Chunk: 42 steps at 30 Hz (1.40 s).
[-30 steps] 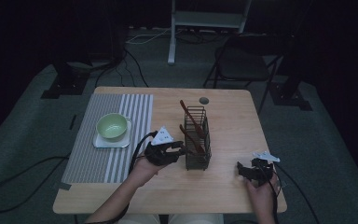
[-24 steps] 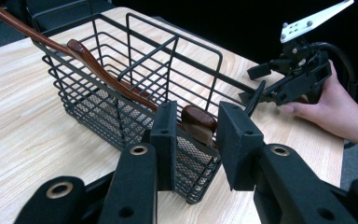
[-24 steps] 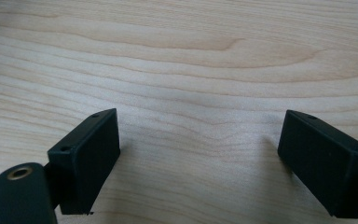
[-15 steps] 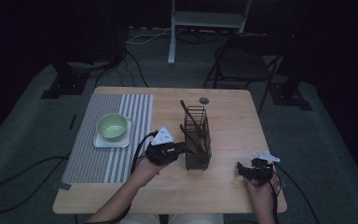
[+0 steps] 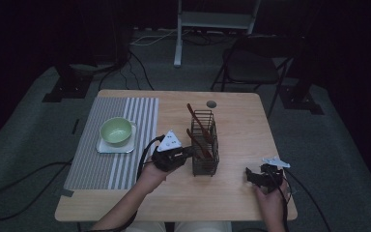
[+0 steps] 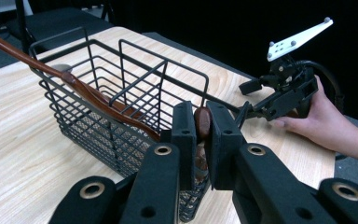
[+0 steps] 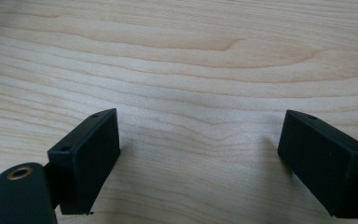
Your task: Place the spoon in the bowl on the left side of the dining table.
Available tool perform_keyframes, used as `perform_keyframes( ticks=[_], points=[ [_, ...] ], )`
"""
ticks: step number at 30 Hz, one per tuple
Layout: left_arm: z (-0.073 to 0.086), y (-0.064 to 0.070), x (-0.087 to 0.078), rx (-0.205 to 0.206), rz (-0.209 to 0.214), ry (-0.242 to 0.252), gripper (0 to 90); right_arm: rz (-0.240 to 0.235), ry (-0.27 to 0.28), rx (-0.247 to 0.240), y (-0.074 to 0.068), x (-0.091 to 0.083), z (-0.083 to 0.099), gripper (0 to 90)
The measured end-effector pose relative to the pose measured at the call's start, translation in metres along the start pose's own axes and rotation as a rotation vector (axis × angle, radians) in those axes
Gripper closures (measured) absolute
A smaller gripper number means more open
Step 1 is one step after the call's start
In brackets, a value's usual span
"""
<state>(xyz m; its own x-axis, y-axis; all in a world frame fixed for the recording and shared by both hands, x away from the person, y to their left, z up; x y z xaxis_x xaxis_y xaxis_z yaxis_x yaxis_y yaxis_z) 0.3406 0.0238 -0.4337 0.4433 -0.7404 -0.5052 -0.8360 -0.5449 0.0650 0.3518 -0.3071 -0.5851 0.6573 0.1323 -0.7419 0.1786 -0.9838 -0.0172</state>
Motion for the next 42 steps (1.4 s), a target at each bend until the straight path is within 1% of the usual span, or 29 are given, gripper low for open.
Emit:
perform_keyframes(
  ticks=[1,2,3,7,8,11,16,19,20,21,22,23,24,26,27,33,35,37,42],
  points=[
    [0.000,0.000,0.000,0.003,-0.009,-0.006,82.9,0.000,0.000,0.001,0.000,0.000,0.000,12.0],
    [0.000,0.000,0.000,0.003,-0.009,-0.006,82.9,0.000,0.000,0.001,0.000,0.000,0.000,12.0],
    [-0.001,0.000,-0.001,0.012,-0.016,-0.009,82.9,0.000,0.000,0.001,0.000,0.000,0.000,12.0],
    [-0.003,-0.002,-0.004,0.007,-0.033,0.009,82.9,0.000,-0.001,0.000,0.000,0.000,0.000,12.0],
    [-0.003,-0.002,-0.005,0.003,-0.024,0.011,83.0,0.000,-0.001,0.000,0.000,0.000,0.000,12.0],
    [-0.005,-0.001,-0.008,0.005,-0.032,0.017,83.1,0.000,-0.002,0.000,0.000,0.000,0.000,12.0],
    [-0.010,0.001,-0.015,0.025,-0.043,0.022,83.2,0.000,0.000,0.000,0.000,0.000,0.000,12.0],
    [-0.015,0.000,-0.019,0.022,-0.048,0.041,83.2,0.000,0.000,0.001,0.000,0.000,0.000,12.0],
    [-0.017,0.000,-0.021,0.019,-0.057,0.048,83.2,0.000,-0.001,0.001,0.000,0.000,0.000,12.0],
    [-0.018,0.000,-0.023,0.018,-0.054,0.054,83.2,0.000,-0.001,0.000,0.000,0.000,0.000,12.0],
    [-0.020,0.000,-0.025,0.022,-0.054,0.057,83.2,0.000,-0.001,0.000,0.000,0.000,0.000,12.0],
    [-0.021,0.000,-0.026,0.025,-0.065,0.059,83.2,0.000,-0.001,0.000,0.000,0.000,0.000,12.0],
    [-0.023,0.001,-0.027,0.024,-0.058,0.061,83.2,0.000,0.000,0.000,0.000,0.000,0.000,12.0],
    [-0.025,0.001,-0.030,0.028,-0.070,0.070,83.2,0.000,0.000,0.000,0.000,0.000,0.000,12.0],
    [-0.026,0.001,-0.032,0.028,-0.068,0.072,83.2,0.000,0.000,0.000,0.000,0.000,0.000,12.0],
    [-0.035,-0.003,-0.044,0.024,-0.088,0.109,83.1,0.000,0.000,0.000,0.000,0.000,0.000,12.0],
    [-0.040,-0.002,-0.047,0.015,-0.082,0.123,83.1,0.000,0.000,0.000,0.000,0.000,0.000,12.0],
    [-0.043,-0.001,-0.048,0.023,-0.084,0.130,83.2,0.000,0.001,-0.001,0.000,0.000,0.000,12.0],
    [-0.047,-0.001,-0.054,0.022,-0.088,0.142,83.2,0.000,0.001,-0.002,0.000,0.000,0.000,12.0]
  ],
)
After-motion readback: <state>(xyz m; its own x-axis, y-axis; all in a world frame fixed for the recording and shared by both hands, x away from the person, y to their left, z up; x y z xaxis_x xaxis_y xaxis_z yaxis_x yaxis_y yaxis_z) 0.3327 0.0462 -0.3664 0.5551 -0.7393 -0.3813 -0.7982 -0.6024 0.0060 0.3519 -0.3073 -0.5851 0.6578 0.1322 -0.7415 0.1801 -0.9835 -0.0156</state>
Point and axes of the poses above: each handheld gripper's, and its own axes: x roughly forward along the jaws, z roughly out of its underside, y roughly to its right, the point moved 5 cm from there along x, roughly forward along the jaws, and after that the axes turned 4 degrees about -y, right-handed, at the moved point
